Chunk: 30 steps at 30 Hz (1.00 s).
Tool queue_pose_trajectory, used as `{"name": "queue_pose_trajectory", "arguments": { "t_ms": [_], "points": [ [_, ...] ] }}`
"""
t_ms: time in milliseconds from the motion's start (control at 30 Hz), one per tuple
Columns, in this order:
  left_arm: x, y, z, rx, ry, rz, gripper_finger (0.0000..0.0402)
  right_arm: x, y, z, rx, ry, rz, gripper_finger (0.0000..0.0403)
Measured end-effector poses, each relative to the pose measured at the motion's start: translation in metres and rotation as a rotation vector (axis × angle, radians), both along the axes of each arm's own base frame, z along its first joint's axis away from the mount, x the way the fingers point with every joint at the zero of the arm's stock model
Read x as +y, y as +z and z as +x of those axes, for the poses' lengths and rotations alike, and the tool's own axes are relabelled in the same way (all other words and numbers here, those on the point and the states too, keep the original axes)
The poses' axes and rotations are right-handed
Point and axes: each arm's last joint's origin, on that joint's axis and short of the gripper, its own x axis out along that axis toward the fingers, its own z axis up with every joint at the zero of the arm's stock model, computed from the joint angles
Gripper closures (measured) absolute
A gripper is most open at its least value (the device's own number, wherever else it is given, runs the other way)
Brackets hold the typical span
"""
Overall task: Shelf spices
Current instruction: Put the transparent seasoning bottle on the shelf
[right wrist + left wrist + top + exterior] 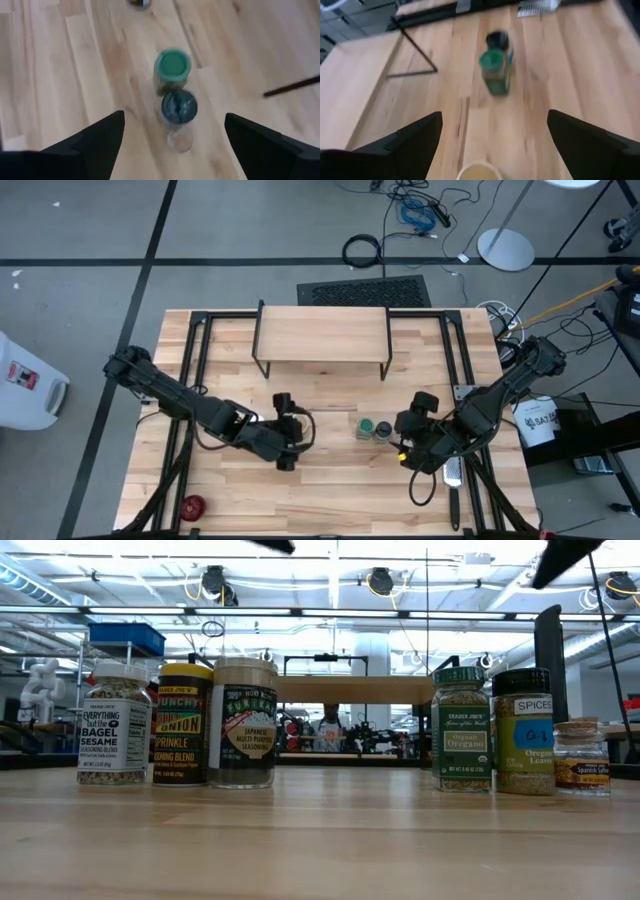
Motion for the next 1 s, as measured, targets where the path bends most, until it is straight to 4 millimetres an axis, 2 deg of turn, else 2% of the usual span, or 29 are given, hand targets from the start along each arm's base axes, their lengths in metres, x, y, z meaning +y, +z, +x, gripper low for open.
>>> {"name": "queue_pose_trajectory", "arguments": {
  "t_ms": [100, 233, 500, 733, 1000],
  "points": [
    [-0.003, 0.009, -0.003, 0.015, -0.009, 0.004, 0.0032, 0.0, -0.002, -0.007, 0.06, -0.025, 0.021, 0.0071],
    [-0.004, 0.008, -0.007, 0.064, -0.017, 0.032, 0.0032, 0.005, -0.004, -0.018, 0.117, -0.035, 0.016, 0.0071],
    [-0.004, 0.008, -0.008, 0.061, 0.002, 0.015, 0.0032, 0.023, -0.006, -0.035, -0.005, -0.04, -0.05, 0.0071],
    [-0.004, 0.007, -0.008, 0.061, 0.003, 0.012, 0.0032, 0.032, -0.03, -0.036, -0.002, -0.017, -0.101, 0.0071],
    [-0.01, 0.007, -0.011, 0.068, -0.021, 0.014, 0.0032, 0.028, -0.057, -0.038, 0.044, 0.034, -0.172, 0.0071]
  ]
}}
